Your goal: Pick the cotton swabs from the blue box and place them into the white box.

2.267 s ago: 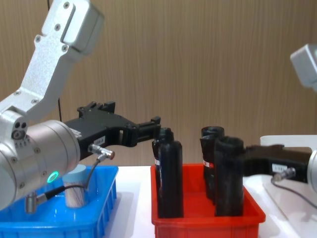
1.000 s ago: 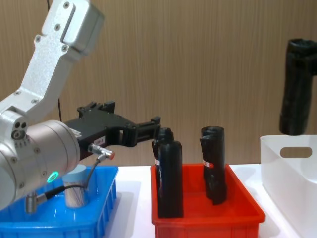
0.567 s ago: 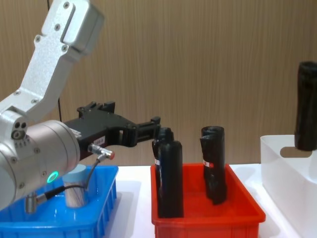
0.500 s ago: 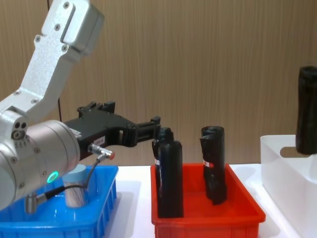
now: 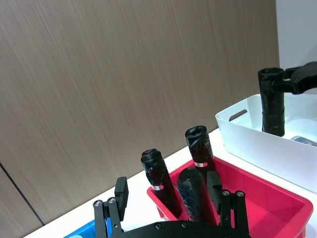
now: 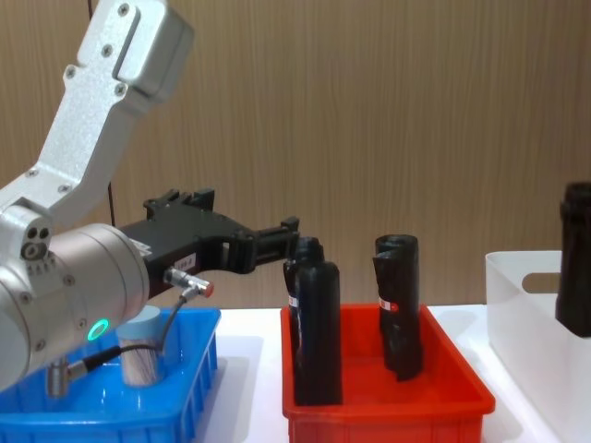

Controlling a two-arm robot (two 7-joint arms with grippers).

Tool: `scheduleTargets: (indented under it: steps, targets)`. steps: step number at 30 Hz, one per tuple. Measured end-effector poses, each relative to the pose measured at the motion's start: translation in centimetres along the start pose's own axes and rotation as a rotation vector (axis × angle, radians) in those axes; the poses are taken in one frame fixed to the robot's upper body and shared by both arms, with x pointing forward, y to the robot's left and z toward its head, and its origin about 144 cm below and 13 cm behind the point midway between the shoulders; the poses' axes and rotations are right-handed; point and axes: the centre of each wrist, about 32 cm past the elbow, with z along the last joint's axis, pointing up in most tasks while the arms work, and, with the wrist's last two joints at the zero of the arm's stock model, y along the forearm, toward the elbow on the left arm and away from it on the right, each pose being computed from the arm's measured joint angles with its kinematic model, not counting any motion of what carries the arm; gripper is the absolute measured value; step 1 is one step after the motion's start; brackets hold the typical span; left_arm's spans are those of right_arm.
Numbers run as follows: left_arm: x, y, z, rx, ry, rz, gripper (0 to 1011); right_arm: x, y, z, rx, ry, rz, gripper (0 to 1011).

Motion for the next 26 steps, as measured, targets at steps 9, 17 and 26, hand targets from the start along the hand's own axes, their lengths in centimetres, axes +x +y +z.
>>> scheduleTargets:
  steps: [9, 17, 26]
  targets:
    - [0.0, 0.0, 0.0, 0.000, 0.000, 0.000, 1004, 0.5, 0.6, -1.2, -0.021, 0.018, -0.017, 728]
    - [0.0, 0.0, 0.0, 0.000, 0.000, 0.000, 1004, 0.7, 0.5, -1.4, -0.013, 0.028, -0.023, 941]
    - [0.0, 0.0, 0.0, 0.000, 0.000, 0.000, 1004, 1.0, 0.2, -1.4, 0.002, 0.032, -0.020, 1001]
